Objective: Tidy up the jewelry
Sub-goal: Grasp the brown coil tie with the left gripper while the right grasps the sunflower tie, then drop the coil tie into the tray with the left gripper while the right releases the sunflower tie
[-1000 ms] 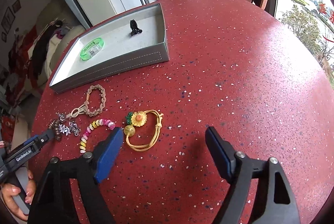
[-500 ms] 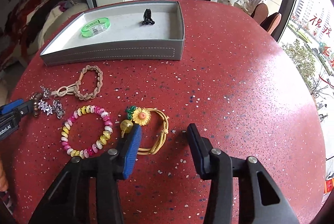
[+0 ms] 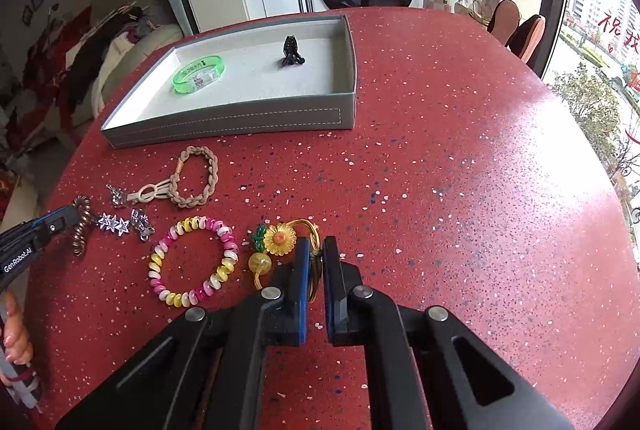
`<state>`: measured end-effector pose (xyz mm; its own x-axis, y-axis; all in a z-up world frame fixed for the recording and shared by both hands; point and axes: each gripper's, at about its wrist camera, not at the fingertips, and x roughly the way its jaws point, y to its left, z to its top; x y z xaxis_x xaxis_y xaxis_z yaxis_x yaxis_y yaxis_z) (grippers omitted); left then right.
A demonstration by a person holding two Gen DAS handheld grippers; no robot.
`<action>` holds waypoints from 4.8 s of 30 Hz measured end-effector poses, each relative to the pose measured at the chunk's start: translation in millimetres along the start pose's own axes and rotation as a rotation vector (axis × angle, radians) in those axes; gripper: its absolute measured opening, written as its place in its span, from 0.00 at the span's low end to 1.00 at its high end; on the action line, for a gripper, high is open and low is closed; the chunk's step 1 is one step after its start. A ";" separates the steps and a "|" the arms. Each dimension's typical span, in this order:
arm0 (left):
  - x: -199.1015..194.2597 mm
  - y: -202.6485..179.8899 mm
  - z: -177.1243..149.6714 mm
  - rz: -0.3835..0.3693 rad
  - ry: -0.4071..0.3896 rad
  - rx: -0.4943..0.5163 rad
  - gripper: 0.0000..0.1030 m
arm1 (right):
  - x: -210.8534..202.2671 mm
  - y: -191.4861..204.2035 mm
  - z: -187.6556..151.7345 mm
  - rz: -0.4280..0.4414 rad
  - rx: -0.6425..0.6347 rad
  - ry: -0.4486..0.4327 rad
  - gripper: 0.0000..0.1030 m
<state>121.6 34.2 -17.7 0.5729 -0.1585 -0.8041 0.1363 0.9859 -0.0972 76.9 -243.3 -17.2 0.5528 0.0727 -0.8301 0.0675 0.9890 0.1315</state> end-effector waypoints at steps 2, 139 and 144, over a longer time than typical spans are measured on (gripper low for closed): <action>-2.1 1.4 0.6 -0.009 -0.001 -0.006 0.29 | -5.3 -0.3 3.5 0.013 0.011 -0.008 0.07; 83.4 -49.4 149.1 0.033 -0.086 0.179 0.29 | 66.5 15.7 144.9 0.173 0.136 -0.092 0.64; 59.0 -41.7 142.8 0.054 -0.164 0.152 1.00 | 51.9 18.0 132.0 0.192 0.138 -0.092 0.68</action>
<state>265.2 -24.0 22.7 0.7045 -0.1244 -0.6987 0.2149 0.9757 0.0430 216.4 -238.7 13.7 0.6392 0.2392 -0.7309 0.0632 0.9308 0.3599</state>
